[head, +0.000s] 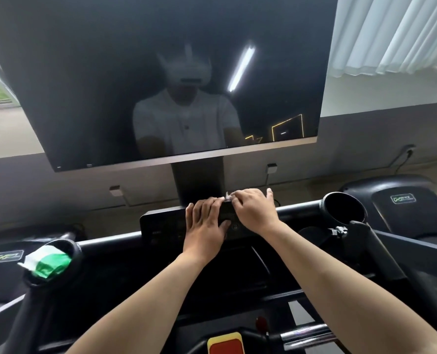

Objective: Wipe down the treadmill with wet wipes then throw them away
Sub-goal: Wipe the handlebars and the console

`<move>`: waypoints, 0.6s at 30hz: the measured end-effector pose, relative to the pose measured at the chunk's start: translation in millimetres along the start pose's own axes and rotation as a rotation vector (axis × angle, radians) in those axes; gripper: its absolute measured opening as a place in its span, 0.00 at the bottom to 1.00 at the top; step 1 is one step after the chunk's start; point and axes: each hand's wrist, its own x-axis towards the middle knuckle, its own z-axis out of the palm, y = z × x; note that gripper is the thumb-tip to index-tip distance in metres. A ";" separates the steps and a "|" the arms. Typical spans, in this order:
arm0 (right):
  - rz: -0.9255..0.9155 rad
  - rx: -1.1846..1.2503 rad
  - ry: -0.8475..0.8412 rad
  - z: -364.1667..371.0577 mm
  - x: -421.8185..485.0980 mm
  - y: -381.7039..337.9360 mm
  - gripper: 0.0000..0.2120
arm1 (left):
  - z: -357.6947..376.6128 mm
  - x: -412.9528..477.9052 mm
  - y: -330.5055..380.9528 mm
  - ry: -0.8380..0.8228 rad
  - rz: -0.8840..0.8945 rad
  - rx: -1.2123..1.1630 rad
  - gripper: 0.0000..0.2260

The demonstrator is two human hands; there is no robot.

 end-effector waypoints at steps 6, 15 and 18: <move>0.293 0.579 0.251 4.2 -17.6 27.9 0.15 | 1.4 0.1 0.2 0.011 0.006 0.013 0.27; 0.462 0.638 0.255 27.3 -53.3 29.2 0.16 | 2.9 -0.8 2.2 0.020 0.003 0.029 0.28; 0.471 0.571 0.236 33.8 -57.5 30.7 0.14 | 2.9 -0.6 2.9 0.017 -0.002 0.022 0.28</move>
